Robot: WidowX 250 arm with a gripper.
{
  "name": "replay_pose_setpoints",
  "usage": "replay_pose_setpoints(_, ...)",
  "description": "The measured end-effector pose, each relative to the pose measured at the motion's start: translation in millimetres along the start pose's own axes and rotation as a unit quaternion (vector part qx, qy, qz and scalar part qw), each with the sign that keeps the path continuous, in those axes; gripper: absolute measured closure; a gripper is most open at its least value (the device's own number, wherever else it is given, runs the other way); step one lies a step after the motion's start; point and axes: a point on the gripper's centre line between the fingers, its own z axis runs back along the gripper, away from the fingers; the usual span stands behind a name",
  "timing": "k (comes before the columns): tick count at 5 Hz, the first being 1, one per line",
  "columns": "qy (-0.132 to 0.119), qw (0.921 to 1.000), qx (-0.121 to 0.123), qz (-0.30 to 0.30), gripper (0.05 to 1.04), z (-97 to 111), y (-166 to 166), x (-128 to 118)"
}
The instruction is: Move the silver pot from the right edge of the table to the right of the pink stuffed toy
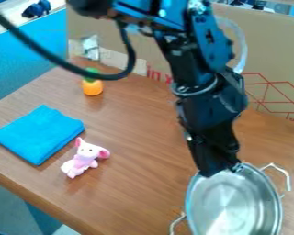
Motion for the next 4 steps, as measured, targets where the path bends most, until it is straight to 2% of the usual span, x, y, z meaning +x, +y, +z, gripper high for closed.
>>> replay_pose_setpoints(1,0.012,0.9997,-0.008,0.022,1.002,-0.9,11.2,-11.9)
replay_pose_setpoints(2,0.011,0.997,-0.012,0.076,1.002,2.6,36.9,-25.2)
replay_pose_setpoints(3,-0.015,0.992,-0.013,0.125,1.002,15.8,61.1,-35.6)
replay_pose_setpoints(4,-0.017,0.9884,-0.02,0.15,1.002,18.0,71.9,-46.0)
